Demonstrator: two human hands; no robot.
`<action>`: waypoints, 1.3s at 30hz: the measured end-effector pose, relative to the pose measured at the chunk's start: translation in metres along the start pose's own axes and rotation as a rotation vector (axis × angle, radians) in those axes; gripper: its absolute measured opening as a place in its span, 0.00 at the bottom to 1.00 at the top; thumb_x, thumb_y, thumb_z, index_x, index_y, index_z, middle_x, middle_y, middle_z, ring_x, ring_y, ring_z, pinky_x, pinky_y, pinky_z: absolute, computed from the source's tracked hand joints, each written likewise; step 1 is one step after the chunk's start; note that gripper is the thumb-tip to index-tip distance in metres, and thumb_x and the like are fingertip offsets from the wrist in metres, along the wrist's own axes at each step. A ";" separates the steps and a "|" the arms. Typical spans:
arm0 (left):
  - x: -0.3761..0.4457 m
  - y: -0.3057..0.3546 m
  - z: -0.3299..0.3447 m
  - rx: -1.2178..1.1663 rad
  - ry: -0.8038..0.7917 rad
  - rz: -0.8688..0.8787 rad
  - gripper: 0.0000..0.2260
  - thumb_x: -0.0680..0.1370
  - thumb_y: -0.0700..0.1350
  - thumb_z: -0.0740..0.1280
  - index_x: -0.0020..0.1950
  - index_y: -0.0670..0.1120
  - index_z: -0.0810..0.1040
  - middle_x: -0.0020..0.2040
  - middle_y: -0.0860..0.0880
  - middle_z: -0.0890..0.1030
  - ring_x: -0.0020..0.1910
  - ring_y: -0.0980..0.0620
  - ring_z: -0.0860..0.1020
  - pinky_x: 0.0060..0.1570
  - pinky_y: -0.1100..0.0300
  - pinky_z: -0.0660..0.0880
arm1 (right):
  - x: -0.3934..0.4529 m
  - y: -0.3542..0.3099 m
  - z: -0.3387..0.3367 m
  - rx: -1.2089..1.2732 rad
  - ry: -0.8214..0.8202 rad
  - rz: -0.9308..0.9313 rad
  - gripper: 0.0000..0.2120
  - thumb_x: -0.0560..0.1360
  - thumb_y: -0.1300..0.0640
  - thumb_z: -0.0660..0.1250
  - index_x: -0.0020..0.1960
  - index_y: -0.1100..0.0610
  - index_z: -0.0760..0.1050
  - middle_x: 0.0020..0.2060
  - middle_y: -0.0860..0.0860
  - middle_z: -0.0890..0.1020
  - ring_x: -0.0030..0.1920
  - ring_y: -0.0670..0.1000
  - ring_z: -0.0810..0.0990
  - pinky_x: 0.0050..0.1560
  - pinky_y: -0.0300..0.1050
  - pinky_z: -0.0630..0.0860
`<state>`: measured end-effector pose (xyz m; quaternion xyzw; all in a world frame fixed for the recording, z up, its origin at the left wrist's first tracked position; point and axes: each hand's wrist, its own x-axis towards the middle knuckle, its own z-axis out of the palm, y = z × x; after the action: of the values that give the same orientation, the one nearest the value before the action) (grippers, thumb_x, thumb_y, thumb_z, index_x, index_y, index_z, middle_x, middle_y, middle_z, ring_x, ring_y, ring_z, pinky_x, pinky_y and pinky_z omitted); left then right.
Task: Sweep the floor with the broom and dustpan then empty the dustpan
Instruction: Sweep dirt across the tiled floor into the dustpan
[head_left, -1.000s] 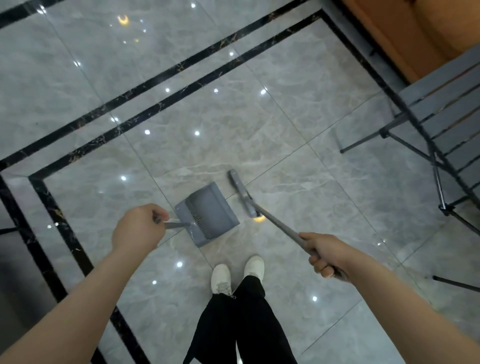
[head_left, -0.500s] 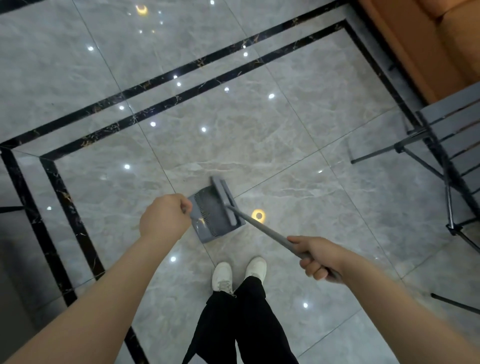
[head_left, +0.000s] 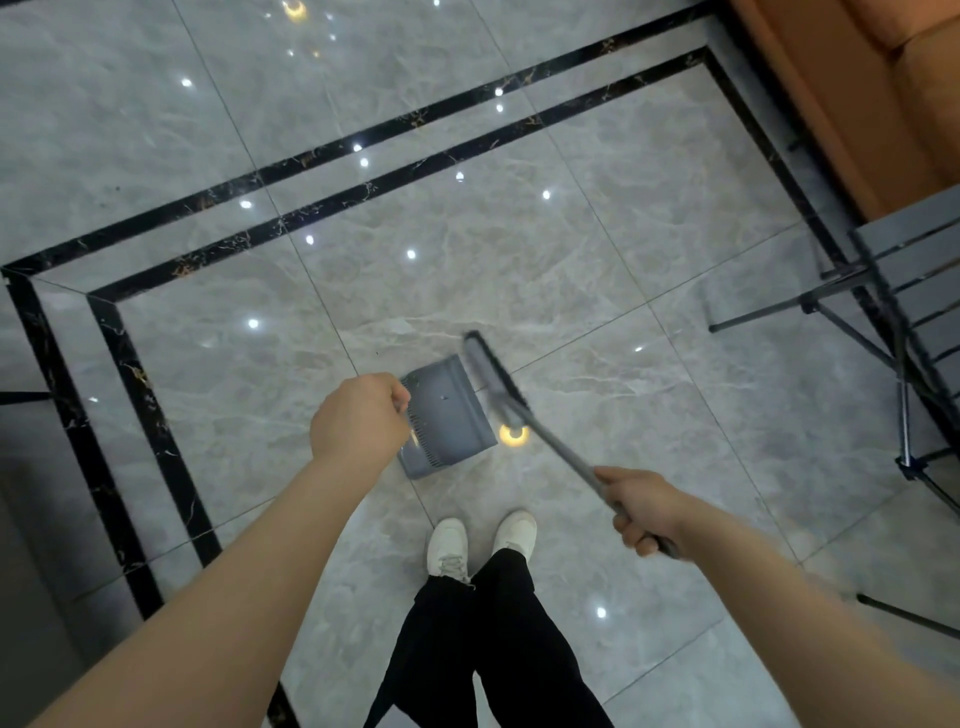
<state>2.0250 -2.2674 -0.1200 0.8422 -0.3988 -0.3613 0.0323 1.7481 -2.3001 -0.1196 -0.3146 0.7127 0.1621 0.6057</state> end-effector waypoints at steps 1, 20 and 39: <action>0.000 0.000 0.001 -0.001 0.004 0.000 0.15 0.72 0.34 0.62 0.47 0.51 0.81 0.49 0.49 0.82 0.47 0.45 0.80 0.47 0.54 0.79 | -0.002 0.004 0.006 0.051 -0.056 0.018 0.24 0.80 0.63 0.49 0.73 0.49 0.63 0.27 0.51 0.65 0.20 0.45 0.61 0.17 0.35 0.58; 0.000 0.000 0.005 0.036 0.030 0.027 0.12 0.74 0.35 0.63 0.48 0.49 0.80 0.48 0.48 0.82 0.46 0.45 0.80 0.41 0.57 0.74 | -0.017 -0.009 0.013 0.209 -0.189 0.055 0.21 0.81 0.61 0.51 0.72 0.50 0.64 0.22 0.48 0.63 0.18 0.43 0.58 0.14 0.33 0.55; -0.014 -0.044 -0.014 -0.020 0.045 -0.080 0.11 0.75 0.39 0.65 0.54 0.50 0.81 0.53 0.49 0.82 0.44 0.44 0.82 0.46 0.54 0.79 | -0.015 -0.025 0.021 0.010 -0.031 -0.017 0.24 0.80 0.63 0.50 0.74 0.50 0.62 0.27 0.51 0.63 0.20 0.45 0.59 0.17 0.35 0.58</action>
<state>2.0566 -2.2311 -0.1170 0.8650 -0.3605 -0.3472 0.0353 1.7810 -2.3022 -0.1063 -0.3151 0.7013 0.1583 0.6196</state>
